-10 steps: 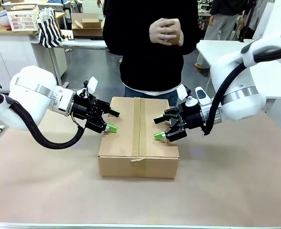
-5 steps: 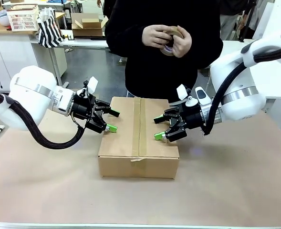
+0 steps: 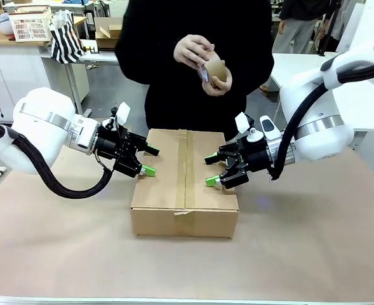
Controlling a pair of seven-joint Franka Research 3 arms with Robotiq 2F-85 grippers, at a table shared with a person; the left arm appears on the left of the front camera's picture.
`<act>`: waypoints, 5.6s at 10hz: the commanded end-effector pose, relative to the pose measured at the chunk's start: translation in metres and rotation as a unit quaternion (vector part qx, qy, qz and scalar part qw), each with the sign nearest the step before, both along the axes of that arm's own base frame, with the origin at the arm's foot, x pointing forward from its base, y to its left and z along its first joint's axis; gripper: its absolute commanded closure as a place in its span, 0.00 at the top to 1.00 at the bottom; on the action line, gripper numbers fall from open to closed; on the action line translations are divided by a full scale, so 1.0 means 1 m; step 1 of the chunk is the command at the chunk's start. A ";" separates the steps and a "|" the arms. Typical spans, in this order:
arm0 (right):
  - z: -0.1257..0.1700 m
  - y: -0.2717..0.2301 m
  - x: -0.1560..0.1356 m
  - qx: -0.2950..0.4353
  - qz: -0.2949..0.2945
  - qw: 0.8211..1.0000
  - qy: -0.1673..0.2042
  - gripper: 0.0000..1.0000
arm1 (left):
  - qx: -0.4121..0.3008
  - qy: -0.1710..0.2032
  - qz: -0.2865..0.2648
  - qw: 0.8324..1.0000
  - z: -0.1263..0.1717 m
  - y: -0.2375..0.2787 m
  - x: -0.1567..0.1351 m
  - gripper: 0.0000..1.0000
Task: Pack the gift set into the box.
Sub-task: Press and hold the closed box until the human finishes sealing it.
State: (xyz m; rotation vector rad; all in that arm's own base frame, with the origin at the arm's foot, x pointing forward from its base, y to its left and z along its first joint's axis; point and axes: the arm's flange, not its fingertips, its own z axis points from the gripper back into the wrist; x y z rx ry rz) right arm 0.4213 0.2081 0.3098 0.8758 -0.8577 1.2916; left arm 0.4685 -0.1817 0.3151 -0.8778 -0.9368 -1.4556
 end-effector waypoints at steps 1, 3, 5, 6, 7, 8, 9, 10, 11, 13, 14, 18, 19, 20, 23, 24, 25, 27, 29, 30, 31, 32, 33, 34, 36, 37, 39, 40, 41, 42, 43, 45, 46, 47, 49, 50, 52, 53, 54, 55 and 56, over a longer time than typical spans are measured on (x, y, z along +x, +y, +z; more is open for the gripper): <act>-0.003 0.000 -0.001 -0.003 -0.002 1.000 0.002 1.00 | 0.000 0.003 -0.004 1.000 -0.003 0.001 -0.002 1.00; -0.003 0.000 -0.001 -0.003 -0.002 1.000 0.002 1.00 | 0.000 0.003 -0.004 1.000 -0.003 0.001 -0.002 1.00; -0.003 0.000 -0.001 -0.003 -0.002 1.000 0.002 1.00 | 0.000 0.003 -0.004 1.000 -0.003 0.001 -0.002 1.00; -0.003 0.000 -0.001 -0.003 -0.002 1.000 0.002 1.00 | 0.000 0.003 -0.004 1.000 -0.003 0.001 -0.002 1.00; -0.003 0.000 -0.001 -0.003 -0.002 1.000 0.002 1.00 | 0.000 0.003 -0.004 1.000 -0.003 0.001 -0.002 1.00; -0.003 0.000 -0.001 -0.003 -0.002 1.000 0.002 1.00 | 0.000 0.003 -0.004 1.000 -0.003 0.001 -0.002 1.00; -0.003 0.000 -0.001 -0.003 -0.002 1.000 0.002 1.00 | 0.000 0.003 -0.004 1.000 -0.003 0.001 -0.002 1.00; -0.003 0.000 -0.001 -0.003 -0.002 1.000 0.002 1.00 | 0.000 0.003 -0.004 1.000 -0.003 0.001 -0.002 1.00; -0.003 0.000 -0.001 -0.003 -0.002 1.000 0.002 1.00 | 0.000 0.003 -0.004 1.000 -0.003 0.001 -0.002 1.00; -0.003 0.000 -0.001 -0.003 -0.002 1.000 0.002 1.00 | 0.000 0.003 -0.004 1.000 -0.003 0.001 -0.002 1.00; -0.003 0.000 -0.001 -0.003 -0.002 1.000 0.002 1.00 | 0.000 0.003 -0.004 1.000 -0.003 0.001 -0.002 1.00; -0.003 0.000 -0.001 -0.003 -0.002 1.000 0.002 1.00 | 0.000 0.003 -0.004 1.000 -0.003 0.001 -0.002 1.00; -0.003 0.000 -0.001 -0.003 -0.002 1.000 0.002 1.00 | 0.000 0.003 -0.004 1.000 -0.003 0.001 -0.002 1.00; -0.003 0.000 -0.001 -0.003 -0.002 1.000 0.002 1.00 | 0.000 0.003 -0.004 1.000 -0.003 0.001 -0.002 1.00; -0.003 0.000 -0.001 -0.003 -0.002 1.000 0.002 1.00 | 0.000 0.003 -0.004 1.000 -0.003 0.001 -0.002 1.00; -0.003 0.000 -0.001 -0.003 -0.002 1.000 0.002 1.00 | 0.000 0.003 -0.004 1.000 -0.003 0.001 -0.002 1.00; -0.003 0.000 -0.001 -0.003 -0.002 1.000 0.002 1.00 | 0.000 0.003 -0.004 1.000 -0.003 0.001 -0.002 1.00; -0.003 0.000 -0.001 -0.003 -0.002 1.000 0.002 1.00 | 0.000 0.003 -0.004 1.000 -0.003 0.001 -0.002 1.00; -0.003 0.000 -0.001 -0.003 -0.002 1.000 0.002 1.00 | 0.000 0.003 -0.004 1.000 -0.003 0.001 -0.002 1.00; -0.003 0.000 -0.001 -0.003 -0.002 1.000 0.002 1.00 | 0.000 0.003 -0.004 1.000 -0.003 0.001 -0.002 1.00; -0.003 0.000 -0.001 -0.003 -0.002 1.000 0.002 1.00 | 0.000 0.003 -0.004 1.000 -0.003 0.001 -0.002 1.00; -0.003 0.000 -0.001 -0.003 -0.002 1.000 0.002 1.00 | 0.000 0.003 -0.004 1.000 -0.003 0.001 -0.002 1.00; -0.003 0.000 -0.001 -0.003 -0.002 1.000 0.002 1.00 | 0.000 0.003 -0.004 1.000 -0.003 0.001 -0.002 1.00; -0.003 0.000 -0.001 -0.003 -0.002 1.000 0.002 1.00 | 0.000 0.003 -0.004 1.000 -0.003 0.001 -0.002 1.00; -0.003 0.000 -0.001 -0.003 -0.002 1.000 0.002 1.00 | 0.000 0.003 -0.004 1.000 -0.003 0.001 -0.002 1.00; -0.003 0.000 -0.001 -0.003 -0.002 1.000 0.002 1.00 | 0.000 0.003 -0.004 1.000 -0.003 0.001 -0.002 1.00; -0.003 0.000 -0.001 -0.003 -0.002 1.000 0.002 1.00 | 0.000 0.003 -0.004 1.000 -0.003 0.001 -0.002 1.00; -0.003 0.000 -0.001 -0.003 -0.002 1.000 0.002 1.00 | 0.000 0.003 -0.004 1.000 -0.003 0.001 -0.002 1.00; -0.003 0.000 -0.001 -0.003 -0.002 1.000 0.002 1.00 | 0.000 0.003 -0.004 1.000 -0.003 0.001 -0.002 1.00; -0.003 0.000 -0.001 -0.003 -0.002 1.000 0.002 1.00 | 0.000 0.003 -0.004 1.000 -0.003 0.001 -0.002 1.00; -0.003 0.000 -0.001 -0.003 -0.002 1.000 0.002 1.00 | 0.000 0.003 -0.004 1.000 -0.003 0.001 -0.002 1.00; -0.003 0.000 -0.001 -0.003 -0.002 1.000 0.002 1.00 | 0.000 0.003 -0.004 1.000 -0.003 0.001 -0.002 1.00; -0.003 0.000 -0.001 -0.003 -0.002 1.000 0.002 1.00 | 0.000 0.003 -0.004 1.000 -0.003 0.001 -0.002 1.00; -0.003 0.000 -0.001 -0.003 -0.002 1.000 0.002 1.00 | 0.000 0.003 -0.004 1.000 -0.003 0.001 -0.002 1.00; -0.003 0.000 -0.001 -0.003 -0.002 1.000 0.002 1.00 | 0.000 0.003 -0.004 1.000 -0.003 0.001 -0.002 1.00; -0.003 0.000 -0.001 -0.003 -0.002 1.000 0.002 1.00 | 0.000 0.003 -0.004 1.000 -0.003 0.001 -0.002 1.00; -0.003 0.000 -0.001 -0.003 -0.002 1.000 0.002 1.00 | 0.000 0.003 -0.004 1.000 -0.003 0.001 -0.002 1.00; -0.003 0.000 -0.001 -0.003 -0.002 1.000 0.002 1.00 | 0.000 0.003 -0.004 1.000 -0.003 0.001 -0.002 1.00; -0.003 0.000 -0.001 -0.003 -0.002 1.000 0.002 1.00 | 0.000 0.003 -0.004 1.000 -0.003 0.001 -0.002 1.00; -0.003 0.000 -0.001 -0.003 -0.002 1.000 0.002 1.00 | 0.000 0.003 -0.004 1.000 -0.003 0.001 -0.002 1.00; -0.003 0.000 -0.001 -0.003 -0.002 1.000 0.002 1.00 | 0.000 0.003 -0.004 1.000 -0.003 0.001 -0.002 1.00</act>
